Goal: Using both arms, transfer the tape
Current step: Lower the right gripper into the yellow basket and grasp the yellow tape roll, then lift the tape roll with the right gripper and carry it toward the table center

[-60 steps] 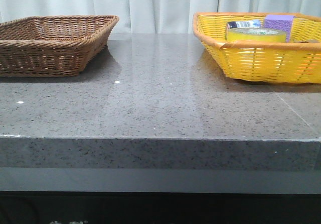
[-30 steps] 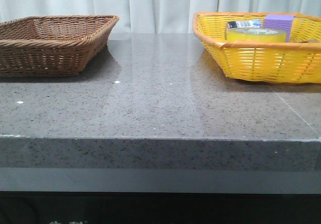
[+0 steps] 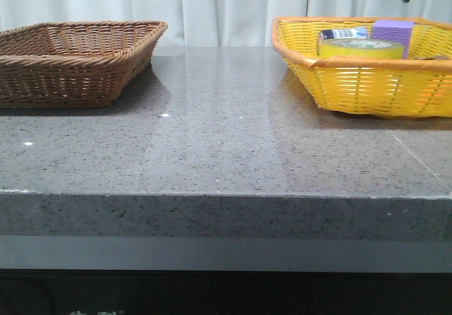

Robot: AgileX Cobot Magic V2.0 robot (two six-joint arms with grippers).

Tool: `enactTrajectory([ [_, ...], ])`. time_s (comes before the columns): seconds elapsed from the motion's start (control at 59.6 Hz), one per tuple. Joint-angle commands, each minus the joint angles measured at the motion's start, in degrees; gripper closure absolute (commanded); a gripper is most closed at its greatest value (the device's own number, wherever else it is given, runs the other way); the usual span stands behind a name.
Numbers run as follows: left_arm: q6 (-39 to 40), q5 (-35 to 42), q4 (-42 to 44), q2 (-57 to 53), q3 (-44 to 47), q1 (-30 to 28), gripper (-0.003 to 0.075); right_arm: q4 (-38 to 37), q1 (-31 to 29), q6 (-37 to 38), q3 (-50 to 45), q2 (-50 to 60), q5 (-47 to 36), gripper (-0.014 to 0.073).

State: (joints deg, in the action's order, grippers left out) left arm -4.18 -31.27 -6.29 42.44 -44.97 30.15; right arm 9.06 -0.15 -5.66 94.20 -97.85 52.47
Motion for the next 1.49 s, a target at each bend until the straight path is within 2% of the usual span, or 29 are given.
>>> enactTrajectory([
  [0.0, 0.08, 4.47, -0.81, 0.02, -1.95, 0.55, 0.0195, 0.50, -0.32, -0.82, 5.51, -1.67, -2.01, 0.0004],
  [0.319, 0.08, 4.47, -0.81, 0.02, -1.95, 0.55, 0.0195, 0.46, -0.32, -0.82, 18.41, -14.21, 0.21, 0.0004],
  [0.52, 0.08, 4.47, -1.24, 0.02, -1.95, 0.55, 0.0195, 0.46, -0.32, -0.82, 22.98, -19.14, 1.63, 0.0009],
  [0.772, 0.08, 4.47, -1.33, 0.02, -1.95, 0.55, 0.0195, 0.60, -0.32, -0.82, 24.67, -21.32, 2.38, 0.0244],
  [0.94, 0.08, 4.47, -1.33, 0.02, -1.95, 0.55, 0.0195, 0.60, -0.32, -0.82, 24.72, -21.38, 2.85, 0.0321],
  [1.074, 0.08, 4.47, -1.33, 0.02, -1.95, 0.55, 0.0195, 0.66, -0.32, -0.82, 25.85, -21.38, 3.98, 0.0428],
  [1.477, 0.08, 4.47, -1.33, 0.02, -1.95, 0.55, 0.0195, 1.07, -0.32, -0.88, 29.86, -15.15, 7.67, 0.0438],
])
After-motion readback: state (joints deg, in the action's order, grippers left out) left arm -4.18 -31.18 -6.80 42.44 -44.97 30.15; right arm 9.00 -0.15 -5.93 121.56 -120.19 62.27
